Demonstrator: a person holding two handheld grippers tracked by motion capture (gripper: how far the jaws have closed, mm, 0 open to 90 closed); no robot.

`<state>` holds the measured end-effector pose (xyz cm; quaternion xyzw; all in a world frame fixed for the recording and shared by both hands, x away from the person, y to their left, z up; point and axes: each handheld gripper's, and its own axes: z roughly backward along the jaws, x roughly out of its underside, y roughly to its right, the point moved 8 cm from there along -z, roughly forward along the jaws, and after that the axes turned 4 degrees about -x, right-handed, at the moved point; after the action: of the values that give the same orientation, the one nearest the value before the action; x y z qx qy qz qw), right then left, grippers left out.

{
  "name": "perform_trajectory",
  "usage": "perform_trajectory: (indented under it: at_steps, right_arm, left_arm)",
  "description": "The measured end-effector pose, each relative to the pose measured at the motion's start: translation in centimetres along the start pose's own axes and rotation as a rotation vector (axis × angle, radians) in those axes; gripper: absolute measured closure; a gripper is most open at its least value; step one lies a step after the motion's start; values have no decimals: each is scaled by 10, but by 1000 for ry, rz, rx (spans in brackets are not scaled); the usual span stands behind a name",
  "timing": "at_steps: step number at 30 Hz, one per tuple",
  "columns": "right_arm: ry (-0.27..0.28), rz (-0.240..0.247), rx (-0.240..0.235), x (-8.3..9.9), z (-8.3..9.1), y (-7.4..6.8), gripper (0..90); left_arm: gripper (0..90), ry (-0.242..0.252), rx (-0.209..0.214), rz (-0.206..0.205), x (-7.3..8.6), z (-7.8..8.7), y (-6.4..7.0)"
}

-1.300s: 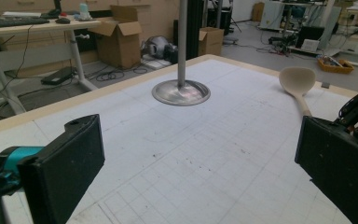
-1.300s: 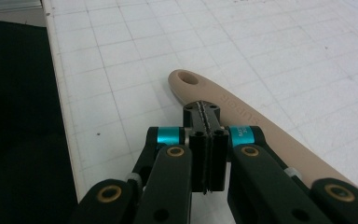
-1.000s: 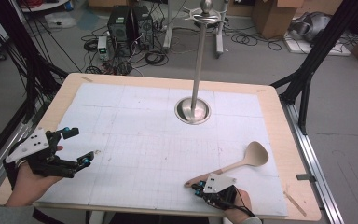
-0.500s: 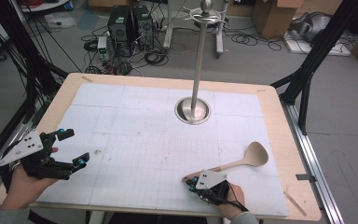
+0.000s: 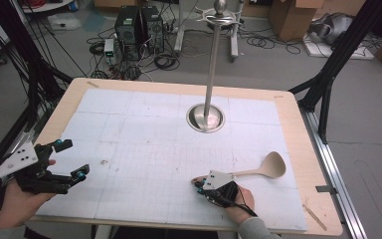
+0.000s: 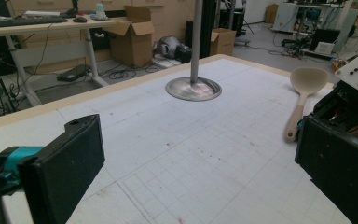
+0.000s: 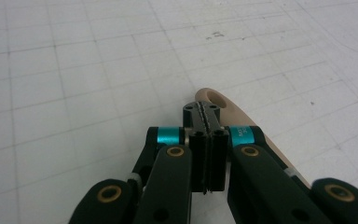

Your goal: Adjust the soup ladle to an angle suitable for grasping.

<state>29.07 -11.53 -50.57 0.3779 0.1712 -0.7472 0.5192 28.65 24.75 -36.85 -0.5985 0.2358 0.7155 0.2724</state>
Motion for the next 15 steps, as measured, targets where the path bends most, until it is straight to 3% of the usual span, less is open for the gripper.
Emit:
perform_trajectory:
  at_steps: [9,15]
  right_arm:
    - [4,-24,36,-4,-7,15,900]
    - [-2,-68,75,-5,-12,28,900]
  left_arm:
    - [18,1,-6,1,0,3,-1]
    - [18,-7,-9,2,3,5,-1]
